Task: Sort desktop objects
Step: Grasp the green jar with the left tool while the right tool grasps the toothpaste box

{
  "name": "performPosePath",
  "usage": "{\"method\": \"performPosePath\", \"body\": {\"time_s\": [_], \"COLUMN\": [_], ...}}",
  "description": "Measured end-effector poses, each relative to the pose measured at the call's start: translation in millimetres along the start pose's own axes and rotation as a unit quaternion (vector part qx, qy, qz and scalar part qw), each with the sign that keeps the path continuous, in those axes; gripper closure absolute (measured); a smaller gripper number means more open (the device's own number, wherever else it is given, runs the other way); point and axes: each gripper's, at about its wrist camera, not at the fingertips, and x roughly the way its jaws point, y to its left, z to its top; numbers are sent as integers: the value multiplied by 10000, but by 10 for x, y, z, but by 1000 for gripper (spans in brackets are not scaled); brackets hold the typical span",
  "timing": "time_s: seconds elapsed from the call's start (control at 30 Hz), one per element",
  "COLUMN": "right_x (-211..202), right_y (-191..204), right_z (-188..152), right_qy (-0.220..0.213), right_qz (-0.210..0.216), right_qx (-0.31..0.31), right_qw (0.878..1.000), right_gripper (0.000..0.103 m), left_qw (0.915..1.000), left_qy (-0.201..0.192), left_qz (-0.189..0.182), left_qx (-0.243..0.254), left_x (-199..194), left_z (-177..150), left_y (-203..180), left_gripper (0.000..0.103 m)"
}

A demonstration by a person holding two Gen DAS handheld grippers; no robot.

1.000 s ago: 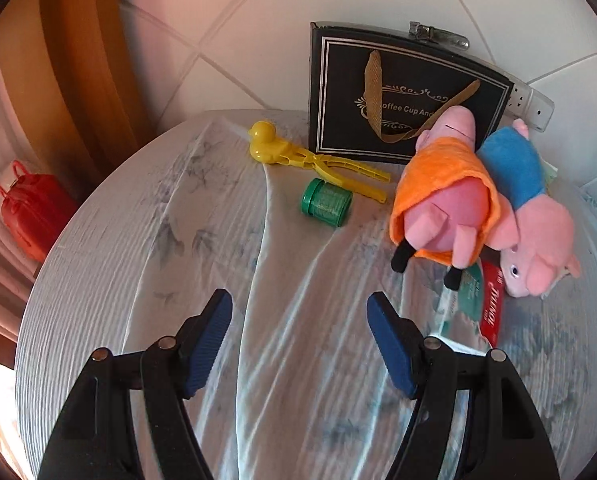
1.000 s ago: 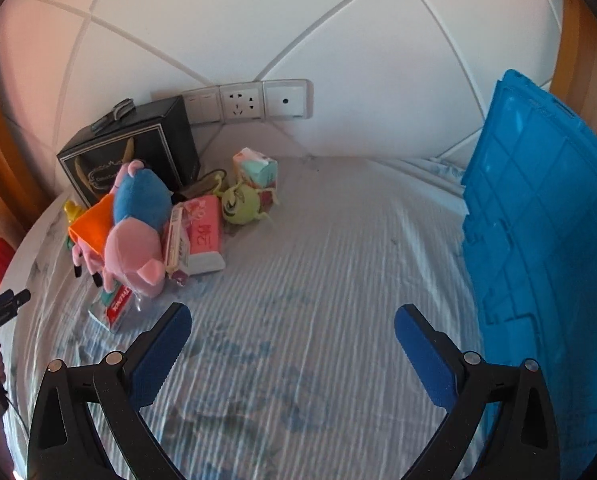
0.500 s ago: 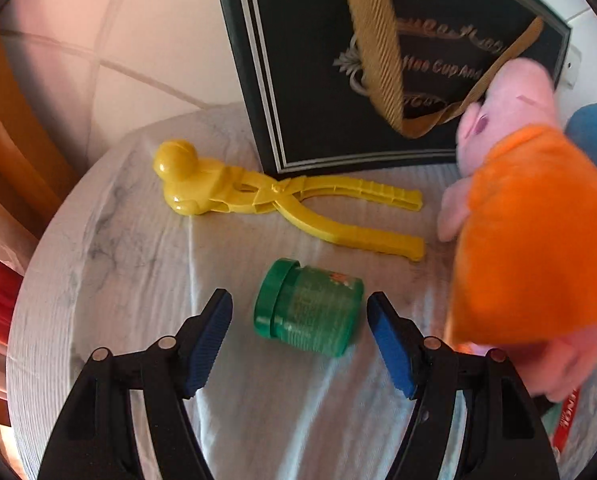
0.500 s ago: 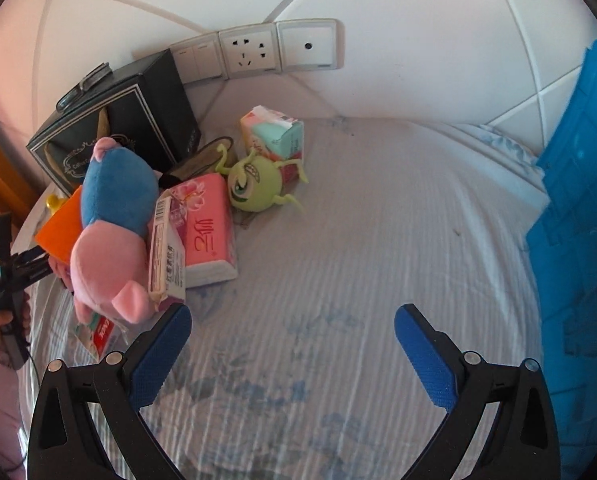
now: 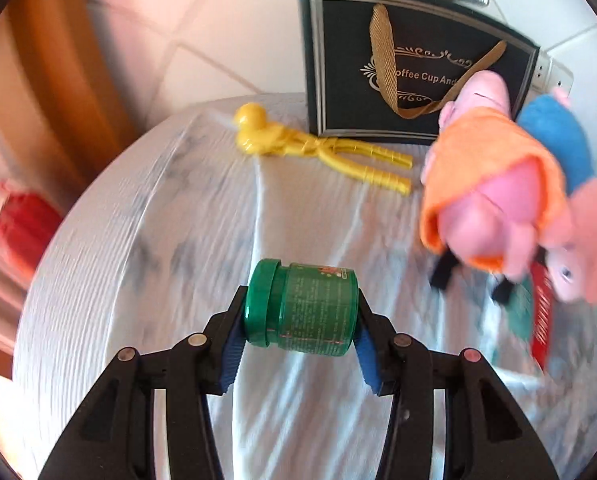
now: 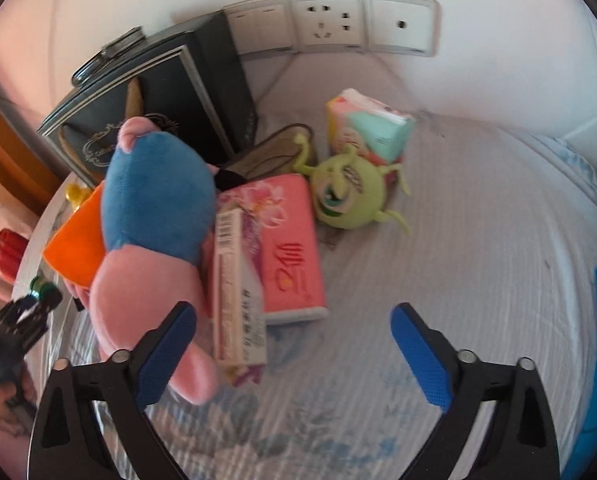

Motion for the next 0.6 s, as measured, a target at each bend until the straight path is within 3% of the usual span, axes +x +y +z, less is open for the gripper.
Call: {"method": "performPosePath", "body": {"time_s": [0.17, 0.23, 0.33, 0.47, 0.6], "right_x": [117, 166, 235, 53, -258], "right_y": [221, 271, 304, 314, 302], "right_z": [-4, -14, -52, -173, -359], "right_qy": [51, 77, 203, 2, -191], "right_qz": [69, 32, 77, -2, 55], "right_qx": [-211, -286, -343, -359, -370], "right_qw": [9997, 9996, 9992, 9994, 9991], "right_gripper": [30, 60, 75, 84, 85], "left_qw": [9984, 9977, 9974, 9992, 9991], "left_qy": [84, 70, -1, -132, -126], "left_qz": [-37, -15, -5, 75, -254], "left_qx": [-556, -680, -727, -368, -321], "left_x": [-339, -420, -578, -762, -968], "left_z": [-407, -536, -673, -782, -849], "left_y": [19, 8, -46, -198, -317], "left_gripper": [56, 56, 56, 56, 56]}}
